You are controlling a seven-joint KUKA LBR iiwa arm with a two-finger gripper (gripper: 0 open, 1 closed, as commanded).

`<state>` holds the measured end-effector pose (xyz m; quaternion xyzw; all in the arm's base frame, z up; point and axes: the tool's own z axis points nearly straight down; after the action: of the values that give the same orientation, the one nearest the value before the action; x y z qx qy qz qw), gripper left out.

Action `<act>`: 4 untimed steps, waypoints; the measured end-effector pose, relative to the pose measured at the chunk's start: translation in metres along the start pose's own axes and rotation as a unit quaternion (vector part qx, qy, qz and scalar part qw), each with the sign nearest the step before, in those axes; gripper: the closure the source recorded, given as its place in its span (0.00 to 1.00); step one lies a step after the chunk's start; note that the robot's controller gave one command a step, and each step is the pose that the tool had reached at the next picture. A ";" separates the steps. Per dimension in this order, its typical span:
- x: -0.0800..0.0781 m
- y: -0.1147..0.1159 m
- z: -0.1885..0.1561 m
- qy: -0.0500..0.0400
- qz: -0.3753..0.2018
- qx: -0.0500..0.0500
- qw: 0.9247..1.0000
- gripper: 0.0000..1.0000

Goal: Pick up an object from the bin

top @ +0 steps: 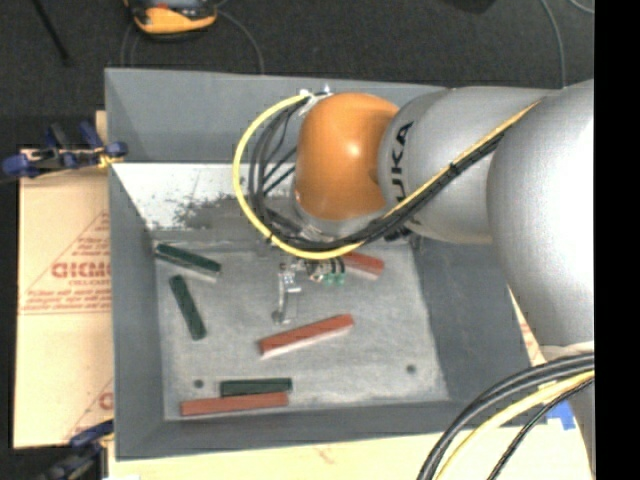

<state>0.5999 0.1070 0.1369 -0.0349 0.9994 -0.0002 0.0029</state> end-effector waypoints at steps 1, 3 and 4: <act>0.000 0.000 0.001 0.001 0.000 0.000 1.000 0.00; 0.018 -0.032 0.037 0.003 0.006 0.000 1.000 0.00; 0.031 -0.044 0.042 0.001 -0.048 0.000 0.999 0.00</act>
Offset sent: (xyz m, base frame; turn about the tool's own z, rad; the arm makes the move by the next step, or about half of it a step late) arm -0.0064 -0.0077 -0.0669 0.1557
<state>0.5719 0.0605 0.0951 -0.0829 0.9966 -0.0003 0.0019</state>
